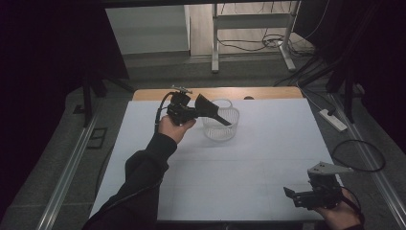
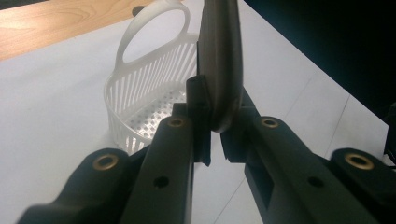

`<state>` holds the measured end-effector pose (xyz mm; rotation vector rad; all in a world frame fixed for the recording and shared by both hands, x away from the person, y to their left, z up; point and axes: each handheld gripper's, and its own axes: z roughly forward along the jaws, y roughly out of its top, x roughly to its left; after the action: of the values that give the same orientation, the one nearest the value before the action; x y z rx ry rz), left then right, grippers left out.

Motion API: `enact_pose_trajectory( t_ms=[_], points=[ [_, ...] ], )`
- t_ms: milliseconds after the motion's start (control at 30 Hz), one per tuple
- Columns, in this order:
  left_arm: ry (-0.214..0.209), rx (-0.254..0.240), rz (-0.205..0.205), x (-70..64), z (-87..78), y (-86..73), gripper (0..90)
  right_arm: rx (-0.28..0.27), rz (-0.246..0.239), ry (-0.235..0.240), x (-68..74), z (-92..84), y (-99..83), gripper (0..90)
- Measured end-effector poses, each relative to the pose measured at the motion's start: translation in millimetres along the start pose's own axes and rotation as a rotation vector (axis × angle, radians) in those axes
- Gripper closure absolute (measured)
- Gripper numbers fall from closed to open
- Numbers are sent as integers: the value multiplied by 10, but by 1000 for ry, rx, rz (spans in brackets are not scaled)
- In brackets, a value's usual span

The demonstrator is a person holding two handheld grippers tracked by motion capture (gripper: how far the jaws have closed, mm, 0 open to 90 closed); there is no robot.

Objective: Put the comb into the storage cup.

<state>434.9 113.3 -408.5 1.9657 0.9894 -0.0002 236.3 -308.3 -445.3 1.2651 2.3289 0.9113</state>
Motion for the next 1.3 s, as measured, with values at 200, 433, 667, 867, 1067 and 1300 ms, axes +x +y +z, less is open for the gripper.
enact_pose_trajectory(
  t_ms=[200,433,667,867,1067,1300],
  points=[
    [8,1,-5,4,53,-6,830,3,-4,4,3,5,1,0],
    [10,-3,-24,16,120,-35,830,6,-4,5,2,8,2,0],
    [3,-1,-47,48,183,-79,829,7,-6,6,4,9,2,0],
    [3,0,-68,83,233,-117,828,10,-8,7,4,11,3,2],
    [-8,-14,-92,128,272,-160,827,11,-9,8,5,12,3,3],
    [-4,-14,-98,161,290,-186,823,14,-11,8,6,15,4,5]
  ],
)
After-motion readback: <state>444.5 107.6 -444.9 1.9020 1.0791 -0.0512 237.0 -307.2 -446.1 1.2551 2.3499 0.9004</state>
